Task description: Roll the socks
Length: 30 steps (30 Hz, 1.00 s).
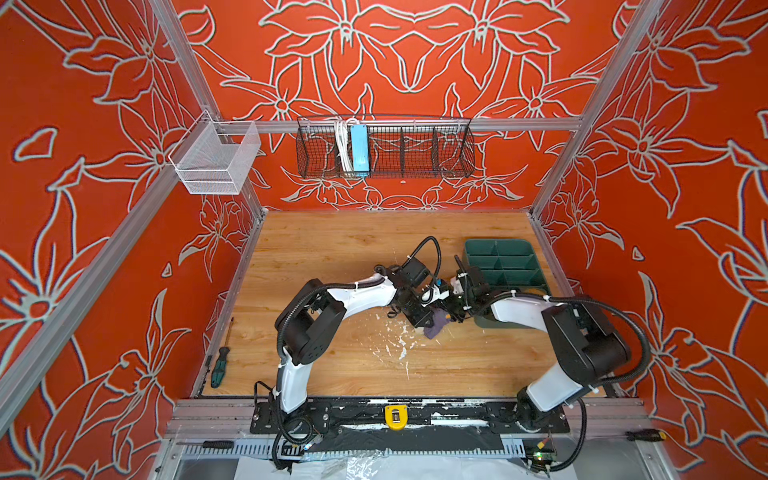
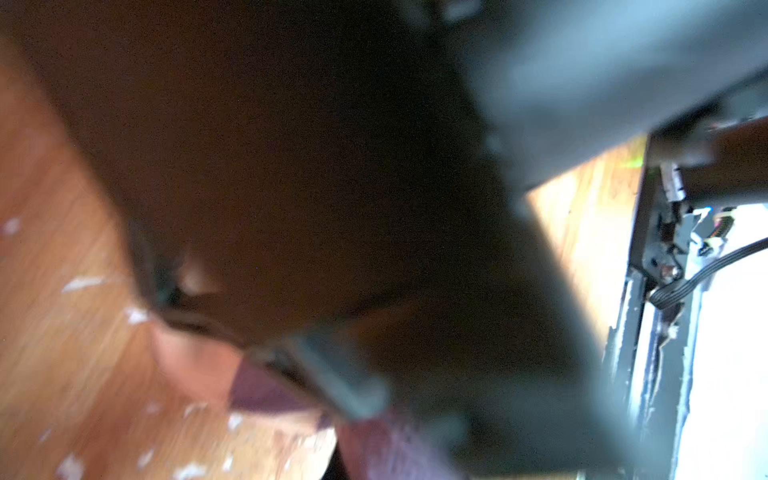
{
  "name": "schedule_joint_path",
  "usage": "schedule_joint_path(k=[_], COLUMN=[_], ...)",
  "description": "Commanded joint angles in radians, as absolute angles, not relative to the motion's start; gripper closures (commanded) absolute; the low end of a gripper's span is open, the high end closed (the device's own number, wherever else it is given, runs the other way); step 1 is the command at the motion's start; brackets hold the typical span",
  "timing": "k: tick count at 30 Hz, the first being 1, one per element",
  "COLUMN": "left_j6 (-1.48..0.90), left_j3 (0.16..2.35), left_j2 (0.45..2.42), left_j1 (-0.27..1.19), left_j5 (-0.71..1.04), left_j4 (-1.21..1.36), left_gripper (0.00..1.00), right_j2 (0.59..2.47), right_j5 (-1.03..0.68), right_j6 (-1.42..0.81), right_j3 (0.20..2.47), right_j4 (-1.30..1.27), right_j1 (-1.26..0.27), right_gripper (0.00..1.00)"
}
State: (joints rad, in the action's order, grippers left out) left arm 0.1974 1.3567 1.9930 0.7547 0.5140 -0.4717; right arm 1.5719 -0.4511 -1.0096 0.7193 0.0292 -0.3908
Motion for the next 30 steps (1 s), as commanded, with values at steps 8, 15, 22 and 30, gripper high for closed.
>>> schedule_joint_path(k=[8,15,22,30], left_j6=[0.117,0.134,0.208,0.29], left_j3=[1.278,1.275,1.29,1.312], left_j2=[2.15,2.024,1.696,1.5], left_j1=[0.764,0.757,0.634,0.52], left_j5=[0.414,0.341,0.141,-0.126], left_j4=[-0.68,-0.719,-0.887,-0.956], left_gripper=[1.0,1.0,1.0,1.0], right_j2=[1.296,1.236,1.181,1.152], right_j5=[-0.345,-0.32,-0.241,-0.318], right_j6=[-0.838,-0.712,-0.517,-0.48], right_j3=[0.895,1.023,1.148,1.1], right_j4=[0.259,0.362,0.52,0.525], right_j1=[-0.328,-0.302,-0.302,-0.304], right_gripper=[0.36,0.35,0.34,0.34])
